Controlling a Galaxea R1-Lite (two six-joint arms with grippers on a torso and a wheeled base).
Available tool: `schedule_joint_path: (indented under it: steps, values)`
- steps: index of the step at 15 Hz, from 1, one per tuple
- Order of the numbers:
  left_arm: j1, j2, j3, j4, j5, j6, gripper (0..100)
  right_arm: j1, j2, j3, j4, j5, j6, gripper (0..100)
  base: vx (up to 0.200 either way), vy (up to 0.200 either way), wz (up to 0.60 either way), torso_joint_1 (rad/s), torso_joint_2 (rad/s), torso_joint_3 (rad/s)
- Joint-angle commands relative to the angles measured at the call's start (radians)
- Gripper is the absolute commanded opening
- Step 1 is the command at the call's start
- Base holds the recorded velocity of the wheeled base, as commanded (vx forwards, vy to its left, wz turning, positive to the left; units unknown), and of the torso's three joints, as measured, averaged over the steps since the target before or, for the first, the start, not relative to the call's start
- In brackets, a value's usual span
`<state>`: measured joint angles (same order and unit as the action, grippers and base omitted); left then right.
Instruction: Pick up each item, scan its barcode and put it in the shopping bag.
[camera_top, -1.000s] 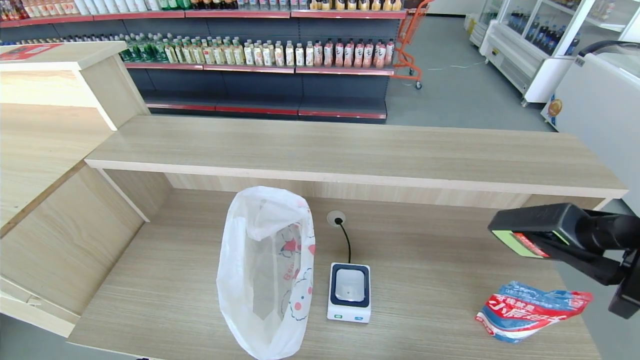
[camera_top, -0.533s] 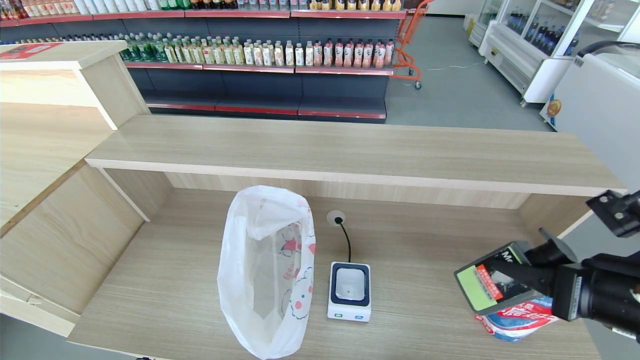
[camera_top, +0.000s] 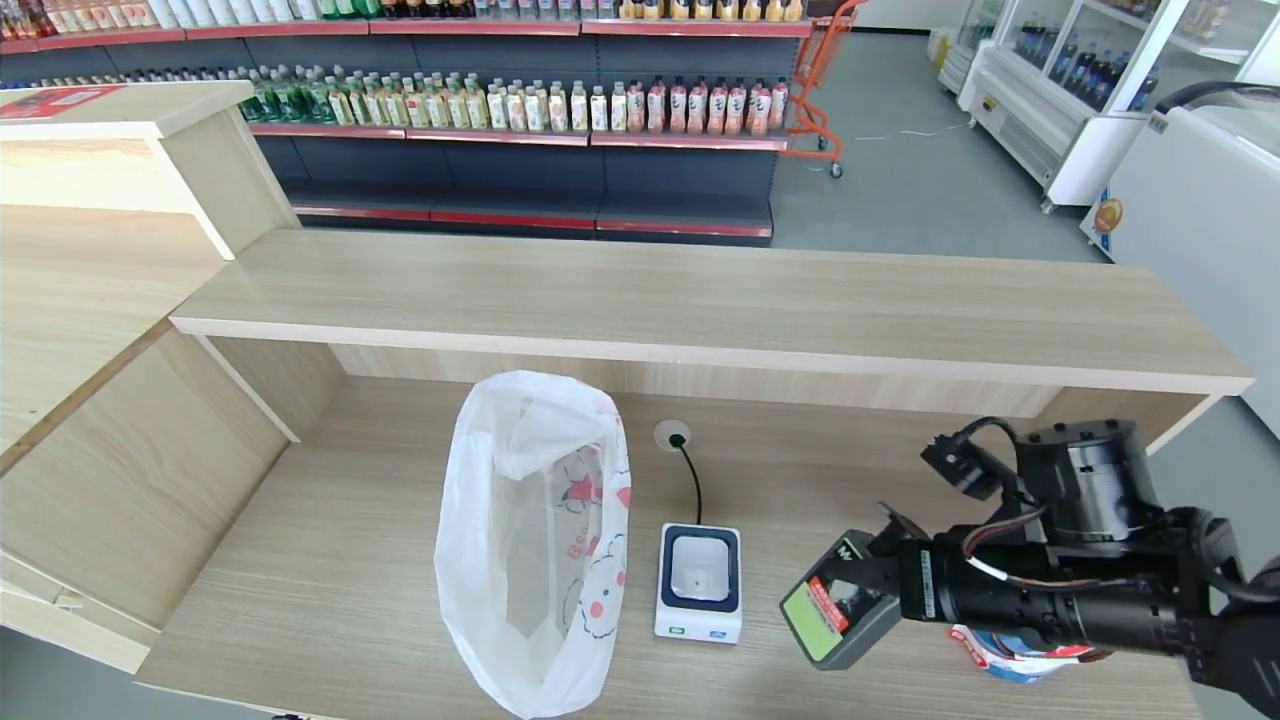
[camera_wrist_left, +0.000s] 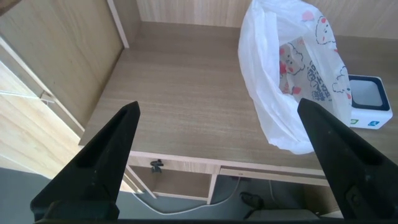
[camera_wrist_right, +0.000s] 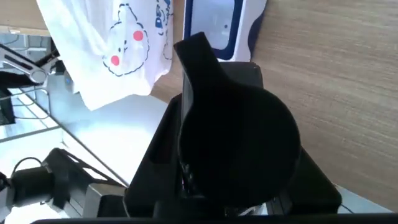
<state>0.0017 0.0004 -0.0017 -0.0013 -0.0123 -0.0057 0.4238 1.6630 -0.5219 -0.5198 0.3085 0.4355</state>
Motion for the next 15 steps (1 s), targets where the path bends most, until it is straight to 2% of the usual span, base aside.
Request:
schedule_joint_path:
  steps: [1, 4, 7, 15]
  values:
    - [0.0, 0.0, 0.0, 0.0, 0.0, 0.0, 100, -0.014, 0.158, -0.069, -0.008, 0.032, 0.029, 0, 0.0, 0.0, 0.0, 0.0, 0.0, 0.0]
    - [0.0, 0.0, 0.0, 0.0, 0.0, 0.0, 100, -0.013, 0.284, -0.225, -0.009, 0.034, 0.034, 0, 0.0, 0.0, 0.0, 0.0, 0.0, 0.0]
    - [0.0, 0.0, 0.0, 0.0, 0.0, 0.0, 100, 0.003, 0.37, -0.326, -0.009, 0.034, 0.034, 0, 0.0, 0.0, 0.0, 0.0, 0.0, 0.0]
    - [0.0, 0.0, 0.0, 0.0, 0.0, 0.0, 100, 0.044, 0.491, -0.441, -0.039, 0.034, 0.034, 0, 0.0, 0.0, 0.0, 0.0, 0.0, 0.0]
